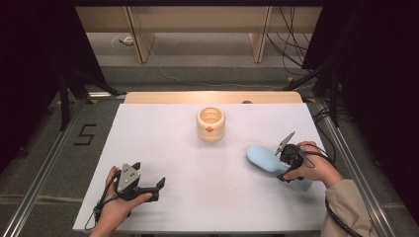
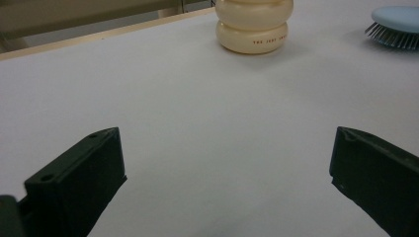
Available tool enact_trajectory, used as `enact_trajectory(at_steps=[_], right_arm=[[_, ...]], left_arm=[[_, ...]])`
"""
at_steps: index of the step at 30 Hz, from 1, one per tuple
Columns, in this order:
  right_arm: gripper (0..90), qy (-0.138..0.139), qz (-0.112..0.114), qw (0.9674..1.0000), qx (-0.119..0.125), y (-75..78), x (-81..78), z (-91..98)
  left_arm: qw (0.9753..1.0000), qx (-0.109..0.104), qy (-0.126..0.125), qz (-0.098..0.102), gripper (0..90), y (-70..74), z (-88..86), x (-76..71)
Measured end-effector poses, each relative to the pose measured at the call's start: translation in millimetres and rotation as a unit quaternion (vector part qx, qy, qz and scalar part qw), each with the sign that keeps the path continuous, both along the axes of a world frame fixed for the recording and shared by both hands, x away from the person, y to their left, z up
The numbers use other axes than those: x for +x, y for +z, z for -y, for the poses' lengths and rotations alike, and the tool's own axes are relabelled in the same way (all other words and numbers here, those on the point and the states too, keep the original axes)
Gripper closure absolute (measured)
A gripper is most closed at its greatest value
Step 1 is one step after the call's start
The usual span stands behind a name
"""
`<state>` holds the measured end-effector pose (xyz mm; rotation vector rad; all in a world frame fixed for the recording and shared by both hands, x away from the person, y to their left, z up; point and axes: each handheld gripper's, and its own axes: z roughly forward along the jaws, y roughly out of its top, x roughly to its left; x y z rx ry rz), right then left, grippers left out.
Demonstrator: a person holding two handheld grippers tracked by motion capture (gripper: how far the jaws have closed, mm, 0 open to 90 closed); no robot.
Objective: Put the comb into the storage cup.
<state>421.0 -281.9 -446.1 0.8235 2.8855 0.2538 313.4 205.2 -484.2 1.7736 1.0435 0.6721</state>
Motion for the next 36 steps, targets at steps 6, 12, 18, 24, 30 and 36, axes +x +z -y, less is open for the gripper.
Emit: enact_trajectory(at_steps=[6,12,18,24,30,36], right_arm=[[31.8,-0.001,-0.01,0.9999,-0.003,0.8,3.4,-2.3],[32.2,-0.002,-0.016,0.9998,-0.007,-0.6,5.4,-4.3],[35.4,0.004,-0.025,0.9997,-0.007,-4.6,7.8,-3.9],[36.4,-0.003,-0.027,0.9996,-0.006,-4.9,8.2,-4.3],[37.9,-0.005,-0.033,0.9994,-0.008,-4.9,8.7,-4.3],[38.6,-0.007,-0.035,0.9993,-0.012,-5.2,9.8,-5.4]], left_arm=[[1.0,0.0,0.0,0.0,0.0,0.0,0.4,-0.1],[1.0,0.0,0.0,0.0,0.0,0.1,0.1,-0.1],[1.0,0.0,0.0,0.0,0.0,0.0,0.4,-0.2],[1.0,-0.001,0.0,0.0,0.0,0.0,0.3,-0.1],[1.0,-0.001,-0.001,0.0,0.0,-0.1,0.6,-0.2],[1.0,-0.001,-0.001,0.0,0.0,-0.1,0.7,-0.3]])
